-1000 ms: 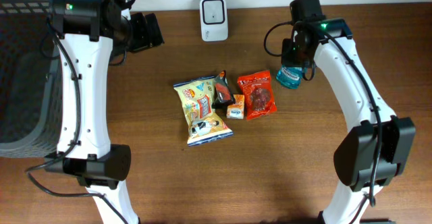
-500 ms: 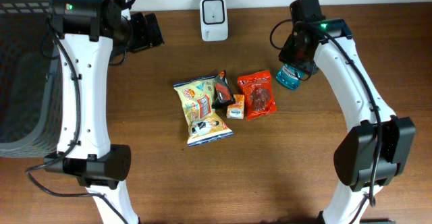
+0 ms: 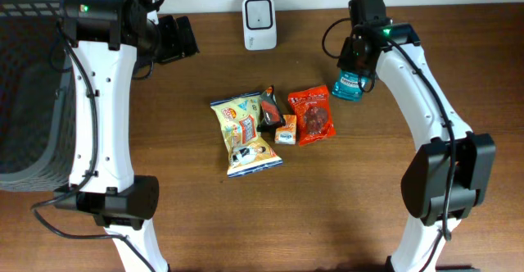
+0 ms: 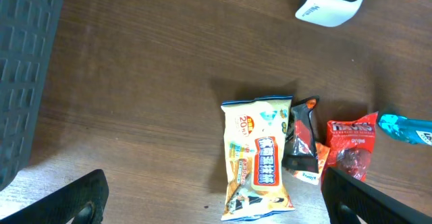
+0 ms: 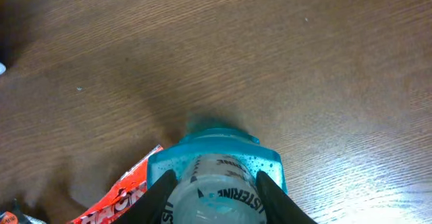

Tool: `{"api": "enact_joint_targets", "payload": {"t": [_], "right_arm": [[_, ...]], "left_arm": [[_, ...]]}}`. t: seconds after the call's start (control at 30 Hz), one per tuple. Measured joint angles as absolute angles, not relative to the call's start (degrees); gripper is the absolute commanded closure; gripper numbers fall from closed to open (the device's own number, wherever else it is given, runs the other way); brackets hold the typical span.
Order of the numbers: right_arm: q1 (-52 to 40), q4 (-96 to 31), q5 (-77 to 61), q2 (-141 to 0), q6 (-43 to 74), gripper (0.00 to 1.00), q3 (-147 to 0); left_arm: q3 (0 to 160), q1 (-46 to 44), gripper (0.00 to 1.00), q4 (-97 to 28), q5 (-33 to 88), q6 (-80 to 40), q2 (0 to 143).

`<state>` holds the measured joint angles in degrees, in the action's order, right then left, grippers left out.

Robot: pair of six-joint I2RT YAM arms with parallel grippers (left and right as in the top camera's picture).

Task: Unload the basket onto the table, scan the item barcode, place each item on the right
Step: 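Lift the blue mouthwash bottle and carry it toward the white scanner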

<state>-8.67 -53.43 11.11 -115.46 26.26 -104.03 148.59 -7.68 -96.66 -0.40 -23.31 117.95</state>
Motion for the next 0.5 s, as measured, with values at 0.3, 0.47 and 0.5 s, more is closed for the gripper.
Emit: {"api": "enact_joint_targets", "payload": {"t": [0.3, 0.47, 0.5], "right_arm": [[-8.67, -54.7, 11.14, -115.44, 20.29, 0.01, -104.14], [-8.67, -68.97, 7.51, -107.66, 20.36, 0.01, -107.63], [-8.69, -71.44, 6.96, -106.65, 20.67, 0.01, -108.18]], "left_arm": [[148.59, -7.68, 0.01, -96.66, -0.4, -23.33, 117.97], [148.59, -7.68, 0.01, -96.66, -0.43, -23.33, 117.95], [148.59, -7.68, 0.01, -96.71, -0.4, -23.31, 117.95]]}}
